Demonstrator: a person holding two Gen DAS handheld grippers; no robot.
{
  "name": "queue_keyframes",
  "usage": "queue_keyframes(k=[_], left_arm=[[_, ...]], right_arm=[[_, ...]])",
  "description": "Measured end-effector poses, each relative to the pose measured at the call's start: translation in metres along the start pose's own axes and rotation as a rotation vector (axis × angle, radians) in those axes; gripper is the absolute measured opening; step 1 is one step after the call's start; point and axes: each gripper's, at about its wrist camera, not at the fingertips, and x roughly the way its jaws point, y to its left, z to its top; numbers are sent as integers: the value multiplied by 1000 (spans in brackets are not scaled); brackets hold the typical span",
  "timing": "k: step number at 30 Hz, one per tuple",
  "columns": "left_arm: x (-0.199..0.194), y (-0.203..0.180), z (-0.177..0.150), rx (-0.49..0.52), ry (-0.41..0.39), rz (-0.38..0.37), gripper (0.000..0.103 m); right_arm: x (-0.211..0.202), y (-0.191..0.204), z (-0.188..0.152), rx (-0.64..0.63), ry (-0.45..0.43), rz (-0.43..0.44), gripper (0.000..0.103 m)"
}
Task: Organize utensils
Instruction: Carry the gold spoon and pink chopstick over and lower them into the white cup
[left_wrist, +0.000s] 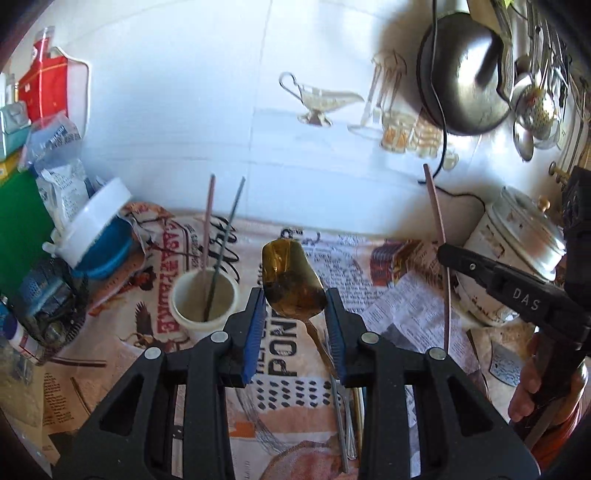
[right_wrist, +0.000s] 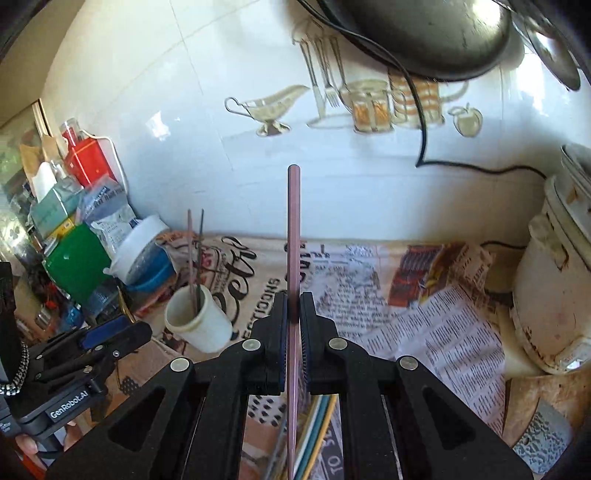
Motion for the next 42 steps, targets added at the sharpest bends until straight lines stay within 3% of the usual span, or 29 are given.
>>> queue_keyframes(k=[8,18,30,38,42], left_arm=[[-22,37,29,2,-76,27,32],[-12,88,55,7,-87,29,32],[38,143,66,39,-23,-5,32],[72,163,61,45,31,-49,32],[89,165,55,55,71,-71,32]], right_arm=[[21,37,20,-17,-40,29,6],[68,89,39,-29,-72,36,6],[140,125,53,-5,-123,-9,6],[166,143,41,-31,-201,-104,6],[171,142,29,-23,-182,-121,6]])
